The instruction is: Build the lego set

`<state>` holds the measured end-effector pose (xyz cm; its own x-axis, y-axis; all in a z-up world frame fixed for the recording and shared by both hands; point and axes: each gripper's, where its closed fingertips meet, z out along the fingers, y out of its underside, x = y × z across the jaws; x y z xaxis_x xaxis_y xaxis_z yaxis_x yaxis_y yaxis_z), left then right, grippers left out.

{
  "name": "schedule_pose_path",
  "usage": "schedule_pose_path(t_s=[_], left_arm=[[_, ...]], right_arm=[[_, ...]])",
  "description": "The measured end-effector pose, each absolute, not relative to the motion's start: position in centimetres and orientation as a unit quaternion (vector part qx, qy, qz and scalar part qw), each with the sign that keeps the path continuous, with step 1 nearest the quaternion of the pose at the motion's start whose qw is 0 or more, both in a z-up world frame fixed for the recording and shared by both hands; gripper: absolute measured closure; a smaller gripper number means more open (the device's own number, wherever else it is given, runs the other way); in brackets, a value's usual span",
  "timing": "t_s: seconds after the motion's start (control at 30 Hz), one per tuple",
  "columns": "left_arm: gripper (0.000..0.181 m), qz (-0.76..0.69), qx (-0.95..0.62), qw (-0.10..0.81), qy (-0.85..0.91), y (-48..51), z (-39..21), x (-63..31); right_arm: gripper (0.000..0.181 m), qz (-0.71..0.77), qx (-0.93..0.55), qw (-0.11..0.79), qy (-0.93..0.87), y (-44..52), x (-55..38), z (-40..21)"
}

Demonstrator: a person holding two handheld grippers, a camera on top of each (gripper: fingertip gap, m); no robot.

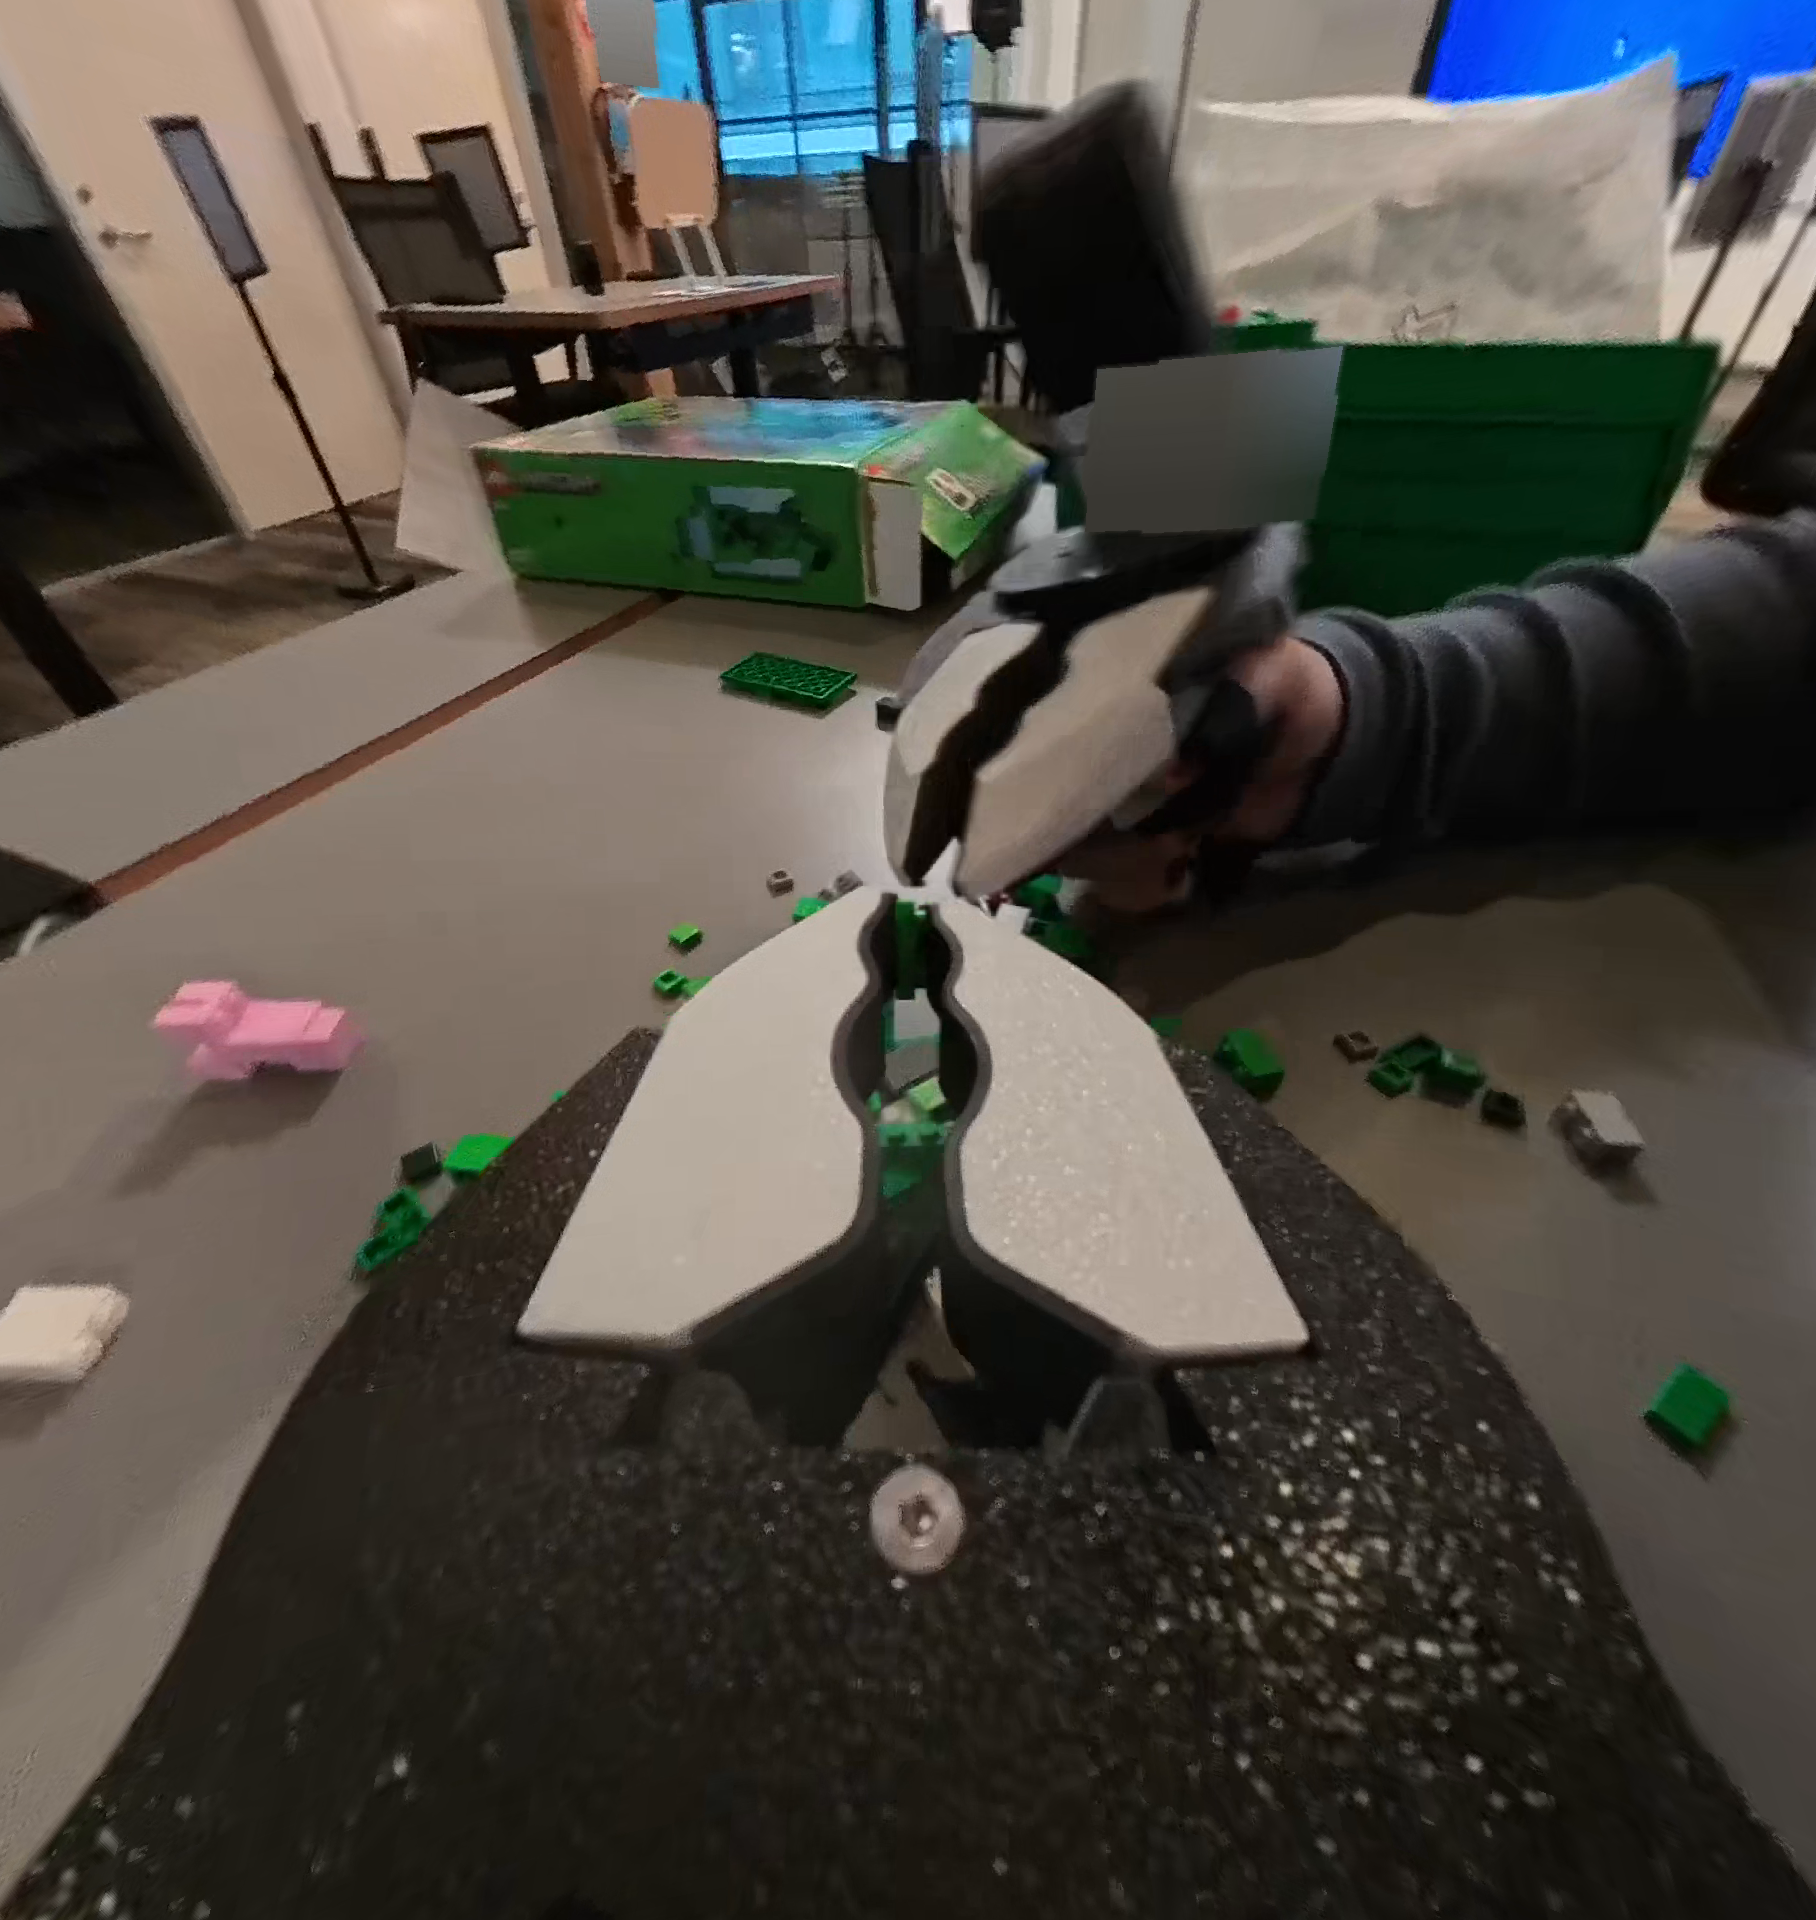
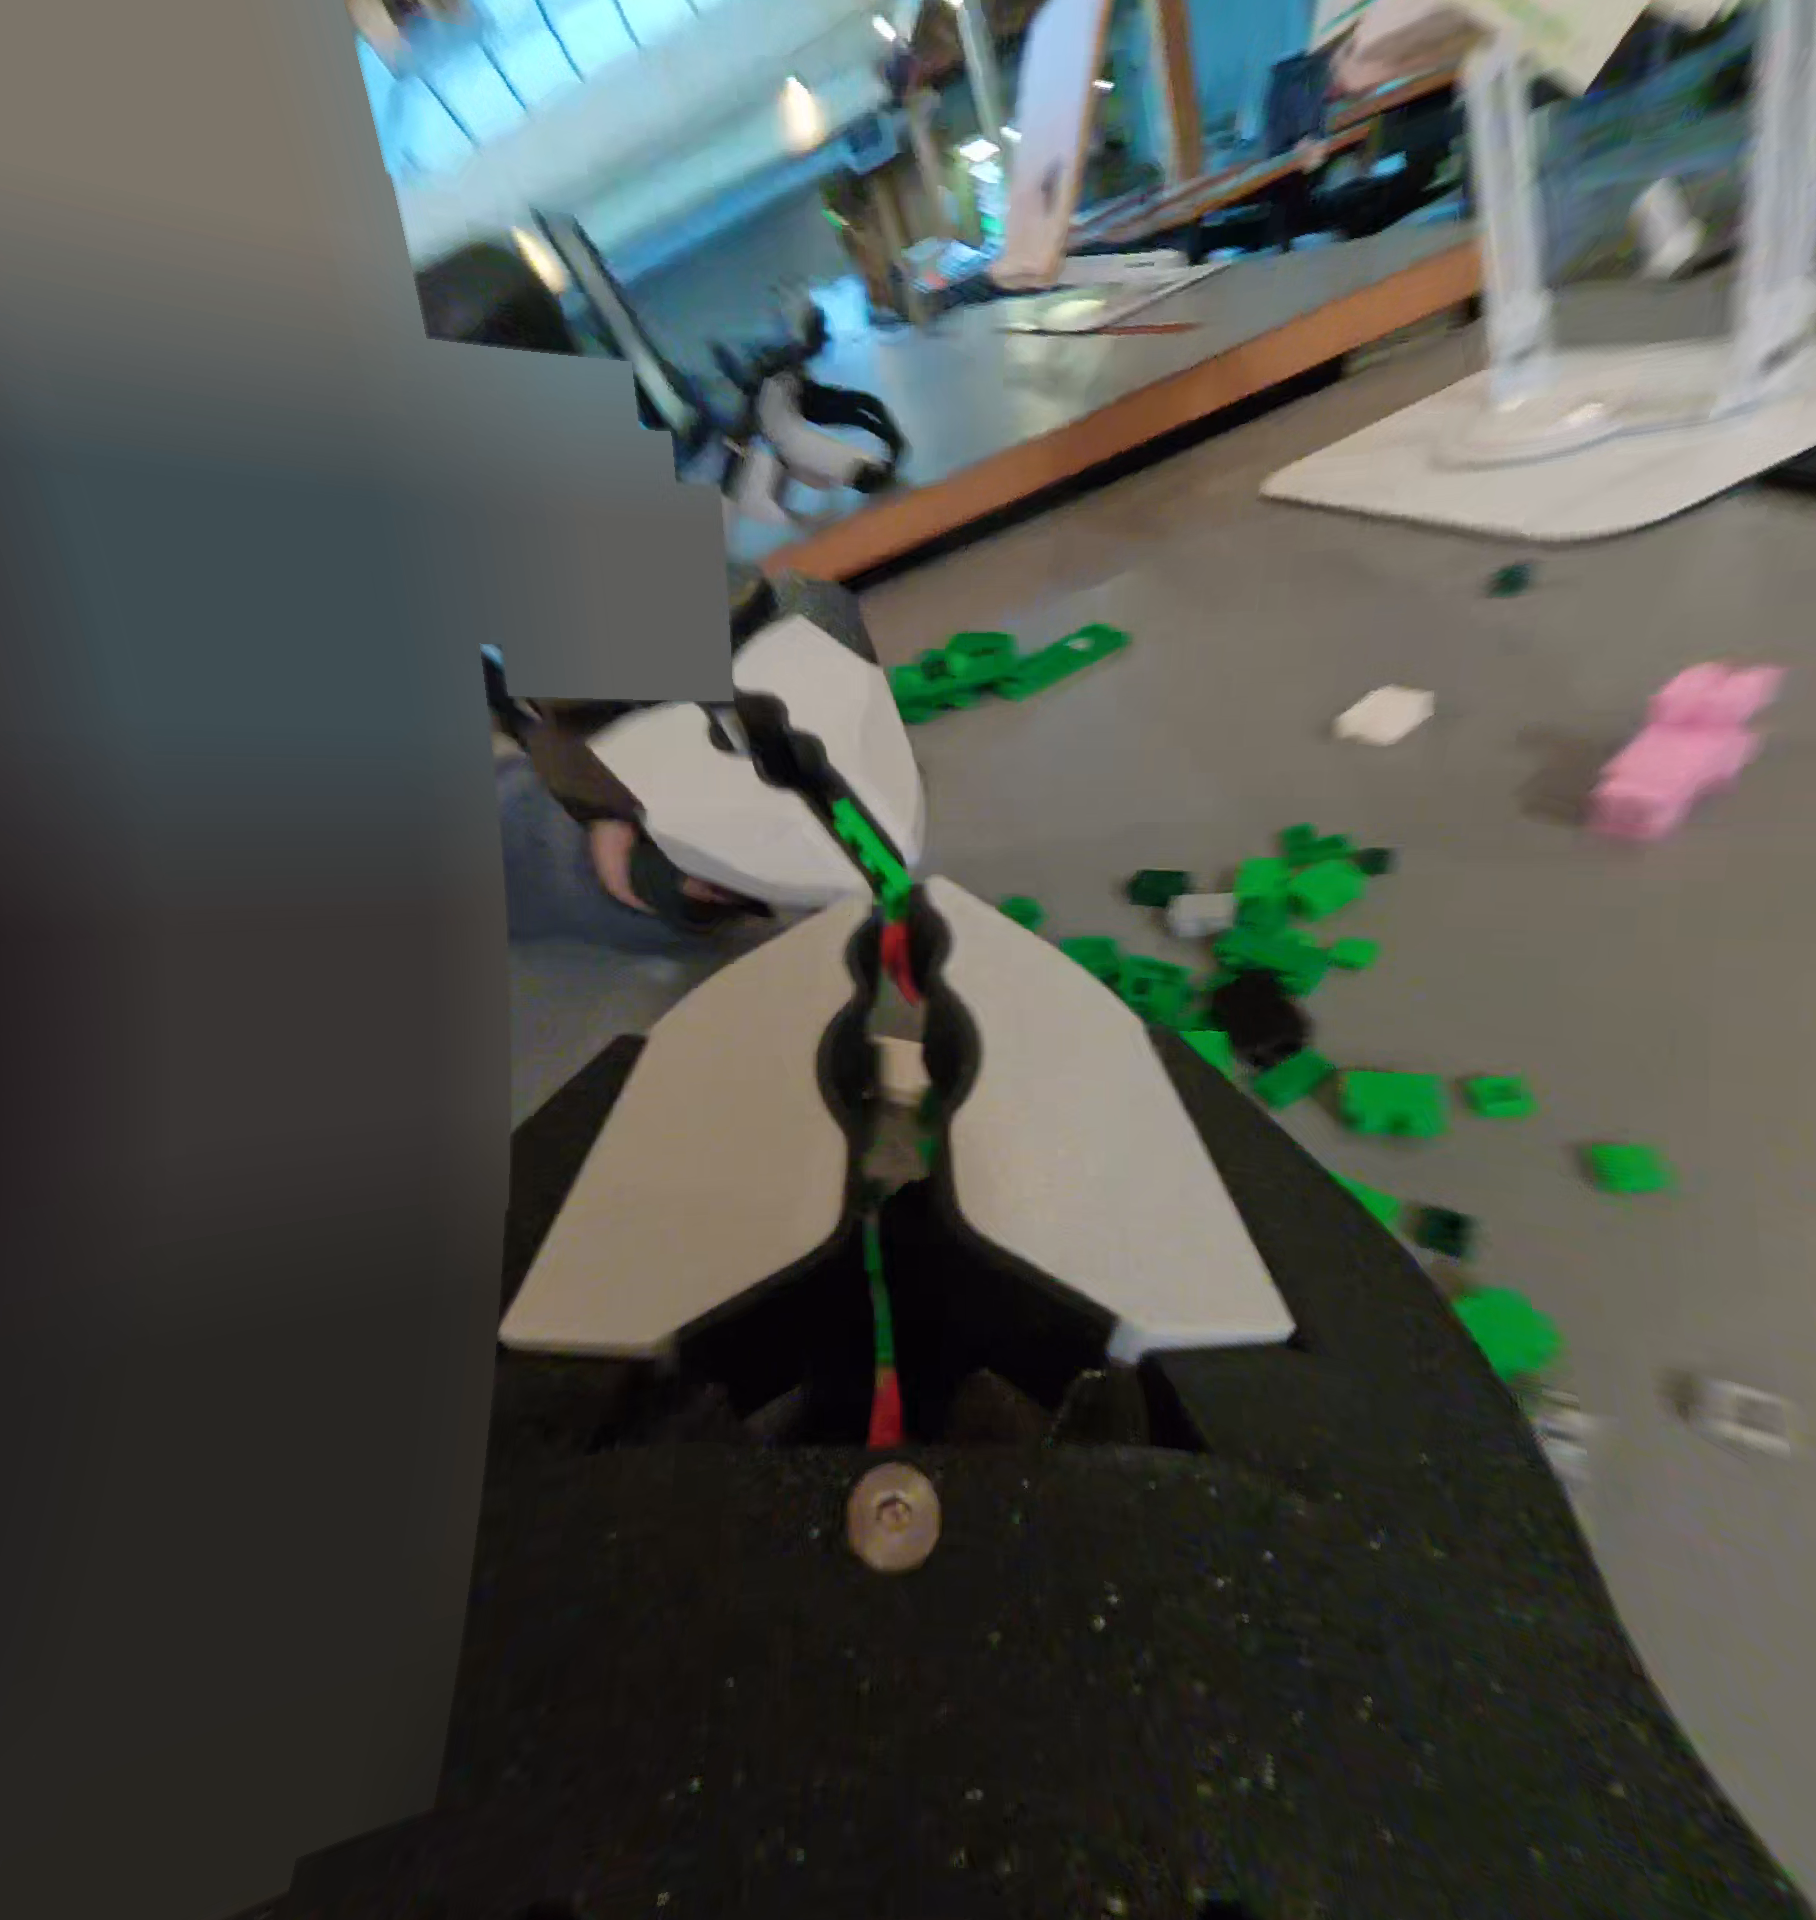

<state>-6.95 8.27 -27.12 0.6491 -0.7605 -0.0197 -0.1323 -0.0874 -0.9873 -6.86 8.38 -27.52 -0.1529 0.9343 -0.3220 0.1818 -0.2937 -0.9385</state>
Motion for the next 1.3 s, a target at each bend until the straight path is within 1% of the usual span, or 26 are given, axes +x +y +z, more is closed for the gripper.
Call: schedule_pose_path(t_s=[0.03,0.1,0.23,0.3,0.43,0.63,0.73,0.8,0.97,1.03,1.13,1.2,1.3], left_arm=[[0.177,-0.279,-0.693,0.59,0.305,8.5,-27.1,-7.3],[0.177,-0.323,-0.702,0.577,0.265,8.8,-27.0,-7.7],[0.178,-0.388,-0.714,0.547,0.199,9.3,-27.2,-8.3],[0.178,-0.407,-0.718,0.532,0.189,9.2,-27.5,-8.0],[0.178,-0.427,-0.719,0.519,0.177,9.1,-27.7,-7.8],[0.178,-0.472,-0.714,0.497,0.144,9.1,-27.6,-7.8],[0.177,-0.493,-0.712,0.482,0.135,9.0,-27.7,-7.8],[0.177,-0.504,-0.707,0.476,0.137,8.8,-27.6,-7.5],[0.177,-0.495,-0.715,0.476,0.136,9.0,-27.9,-7.6],[0.178,-0.5,-0.713,0.474,0.13,9.1,-27.9,-7.7],[0.177,-0.5,-0.712,0.474,0.131,9.0,-27.9,-7.7],[0.177,-0.5,-0.714,0.473,0.133,9.0,-28.0,-7.7],[0.177,-0.498,-0.715,0.471,0.136,9.0,-28.1,-7.6]], right_arm=[[0.167,0.521,-0.562,0.371,-0.524,8.8,-6.9,-28.0],[0.152,0.403,-0.546,0.453,-0.579,9.3,-7.0,-28.8],[0.156,0.189,-0.457,0.593,-0.635,9.6,-7.4,-28.5],[0.157,0.117,-0.41,0.629,-0.65,9.3,-7.5,-28.3],[0.163,0.051,-0.379,0.641,-0.666,9.2,-7.6,-28.6],[0.163,-0.028,-0.328,0.658,-0.677,9.0,-7.6,-28.4],[0.161,-0.064,-0.311,0.656,-0.684,9.0,-7.6,-28.5],[0.154,-0.09,-0.31,0.65,-0.688,9.4,-7.5,-28.9],[0.143,-0.048,-0.335,0.665,-0.666,9.0,-7.6,-27.8],[0.144,-0.048,-0.344,0.662,-0.664,9.1,-7.6,-27.8],[0.149,-0.062,-0.355,0.65,-0.669,9.6,-7.6,-28.7],[0.159,-0.054,-0.351,0.643,-0.679,9.4,-7.6,-29.1],[0.159,-0.047,-0.346,0.643,-0.682,9.4,-7.5,-29.2]])
